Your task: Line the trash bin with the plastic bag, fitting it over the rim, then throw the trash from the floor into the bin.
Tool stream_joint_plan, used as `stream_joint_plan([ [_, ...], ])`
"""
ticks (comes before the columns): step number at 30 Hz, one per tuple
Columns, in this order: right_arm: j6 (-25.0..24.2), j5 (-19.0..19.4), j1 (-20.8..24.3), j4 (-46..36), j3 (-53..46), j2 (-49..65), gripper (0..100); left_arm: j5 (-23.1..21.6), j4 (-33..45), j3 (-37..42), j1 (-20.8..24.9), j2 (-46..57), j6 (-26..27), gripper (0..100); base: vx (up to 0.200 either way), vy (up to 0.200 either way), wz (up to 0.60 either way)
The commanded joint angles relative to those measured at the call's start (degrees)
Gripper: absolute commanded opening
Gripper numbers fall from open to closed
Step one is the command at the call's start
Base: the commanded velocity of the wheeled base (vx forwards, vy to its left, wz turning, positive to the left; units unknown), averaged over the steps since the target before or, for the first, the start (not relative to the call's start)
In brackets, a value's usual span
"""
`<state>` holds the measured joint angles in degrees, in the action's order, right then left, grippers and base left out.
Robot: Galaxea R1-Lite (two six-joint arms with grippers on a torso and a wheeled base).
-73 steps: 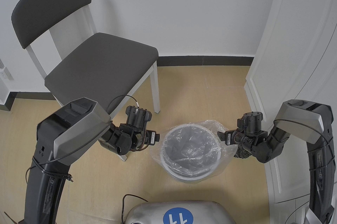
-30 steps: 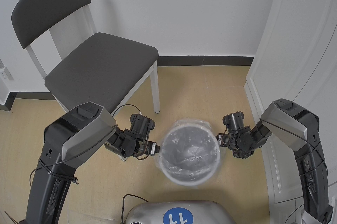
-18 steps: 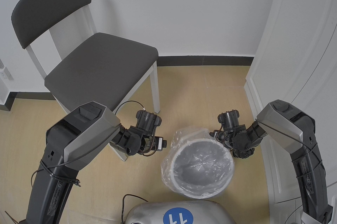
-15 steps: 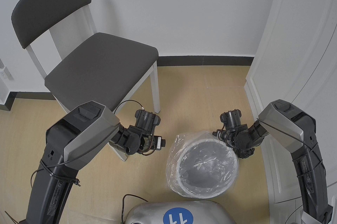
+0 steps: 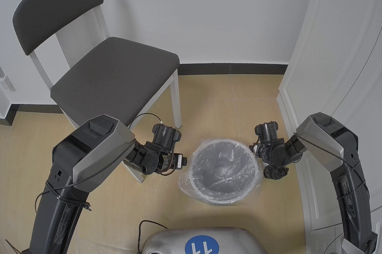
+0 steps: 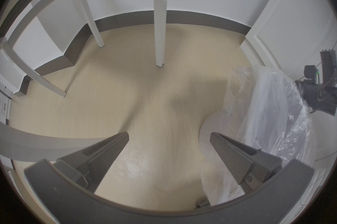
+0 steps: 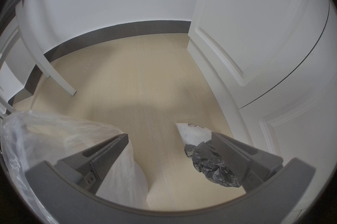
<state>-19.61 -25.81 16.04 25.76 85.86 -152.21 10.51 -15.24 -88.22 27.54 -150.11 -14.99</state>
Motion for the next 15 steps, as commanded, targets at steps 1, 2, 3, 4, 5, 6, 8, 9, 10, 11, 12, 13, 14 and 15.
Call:
stream_joint_plan([
  [1,-0.2,0.0,-0.2,0.1,0.6,-0.4,100,0.0,-0.1,-0.2,-0.3,-0.1,0.1,100,0.0,0.0,0.0],
  [2,-0.2,-0.1,-0.4,0.1,1.0,-0.3,100,0.0,-0.1,-0.2,-0.4,-0.1,0.1,100,0.0,0.0,0.0],
  [3,-0.2,-0.1,-0.6,0.1,1.1,-0.2,100,0.0,0.0,-0.2,-0.4,-0.1,0.1,100,0.0,0.0,0.0],
  [4,0.0,-0.1,-1.1,0.1,1.2,0.3,100,0.1,0.0,-0.3,-0.7,-0.1,0.1,100,0.0,0.0,0.0],
  [5,0.0,-0.2,-1.7,0.1,1.2,1.0,100,0.1,0.0,-0.5,-1.1,-0.2,0.2,100,0.0,0.0,0.0],
  [6,0.1,-0.2,-2.0,0.1,1.2,1.7,100,0.1,0.0,-0.6,-1.3,-0.2,0.5,100,0.0,0.0,0.0],
  [8,0.3,-0.2,-2.6,0.1,-0.1,4.5,100,0.1,0.3,-1.0,-2.1,-0.4,1.4,100,0.0,0.0,0.0],
  [9,0.3,-0.2,-2.6,0.1,-0.3,4.8,100,0.1,0.3,-1.0,-2.2,-0.4,1.5,100,0.0,0.0,0.0],
  [10,0.7,-0.2,-2.7,0.1,-2.5,7.1,100,0.1,0.5,-1.1,-2.3,-0.5,1.5,100,0.0,0.0,0.0],
  [11,1.2,-0.2,-2.7,0.2,-3.4,8.2,100,0.1,0.5,-1.1,-2.3,-0.6,1.5,100,0.0,0.0,0.0],
  [12,1.2,-0.2,-2.7,0.2,-3.4,8.2,100,0.1,0.5,-1.1,-2.3,-0.6,1.5,100,0.0,0.0,0.0],
  [13,2.1,-0.2,-2.6,0.3,-5.3,10.4,100,0.1,0.5,-1.2,-2.3,-0.6,1.5,100,0.0,0.0,0.0],
  [14,2.2,-0.2,-2.4,0.3,-6.1,11.3,100,0.1,0.5,-1.2,-2.3,-0.6,1.5,100,0.0,0.0,0.0],
  [15,2.2,-0.2,-2.3,0.4,-6.3,11.4,100,0.1,0.5,-1.2,-2.3,-0.6,1.5,100,0.0,0.0,0.0],
])
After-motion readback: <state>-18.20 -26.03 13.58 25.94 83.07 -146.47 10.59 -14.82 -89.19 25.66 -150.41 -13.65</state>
